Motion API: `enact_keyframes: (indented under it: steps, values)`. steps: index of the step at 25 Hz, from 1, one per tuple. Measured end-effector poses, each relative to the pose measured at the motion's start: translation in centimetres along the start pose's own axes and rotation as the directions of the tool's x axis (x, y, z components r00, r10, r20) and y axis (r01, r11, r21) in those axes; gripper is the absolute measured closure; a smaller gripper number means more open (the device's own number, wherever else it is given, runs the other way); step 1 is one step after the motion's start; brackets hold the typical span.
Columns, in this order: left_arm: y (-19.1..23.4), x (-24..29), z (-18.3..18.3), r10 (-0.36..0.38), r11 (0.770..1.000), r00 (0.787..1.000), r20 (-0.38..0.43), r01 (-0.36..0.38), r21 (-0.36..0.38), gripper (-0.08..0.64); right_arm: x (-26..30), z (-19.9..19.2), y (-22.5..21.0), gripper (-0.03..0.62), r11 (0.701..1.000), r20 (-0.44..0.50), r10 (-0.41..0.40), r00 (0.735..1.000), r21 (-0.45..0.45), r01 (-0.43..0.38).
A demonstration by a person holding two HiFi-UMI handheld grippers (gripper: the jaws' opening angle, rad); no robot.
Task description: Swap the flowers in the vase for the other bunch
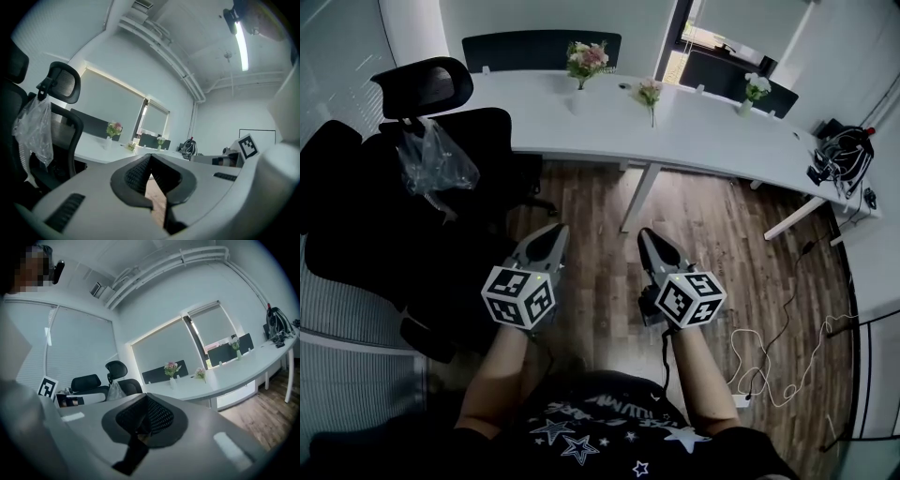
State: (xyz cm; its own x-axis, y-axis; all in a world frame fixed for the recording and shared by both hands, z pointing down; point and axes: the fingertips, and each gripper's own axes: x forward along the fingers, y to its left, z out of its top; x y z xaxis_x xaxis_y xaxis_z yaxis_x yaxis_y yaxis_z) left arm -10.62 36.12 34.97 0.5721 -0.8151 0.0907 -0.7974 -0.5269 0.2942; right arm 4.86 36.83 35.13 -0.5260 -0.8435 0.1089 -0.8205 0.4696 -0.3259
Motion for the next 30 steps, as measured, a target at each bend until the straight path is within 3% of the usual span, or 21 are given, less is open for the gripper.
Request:
enact_keyframes:
  steps: [5, 10, 18, 30]
  values:
    - [1.1, 1.6, 0.2, -0.028, 1.0, 1.0, 0.005, 0.028, 0.012, 0.552, 1.0, -0.8, -1.4, 0.589, 1.0, -0.024, -0.029, 0.999, 0.005, 0.029]
    - [3.0, 3.9, -0.7, 0.045, 0.998, 0.997, -0.056, -0.043, 0.037, 0.552, 2.9, -0.3, -3.4, 0.589, 0.999, -0.023, -0.039, 0.999, 0.018, 0.04]
    - [6.5, 9.1, 0.5, 0.121, 0.992, 0.991, -0.055, -0.119, 0.043, 0.552, 10.8, 1.4, -7.3, 0.589, 0.998, -0.027, 0.059, 0.998, 0.038, -0.058]
    - [11.0, 22.6, 2.9, 0.204, 0.979, 0.977, -0.054, -0.203, 0.026, 0.552, 22.9, 6.4, -16.7, 0.589, 0.986, -0.052, 0.162, 0.985, 0.048, -0.159]
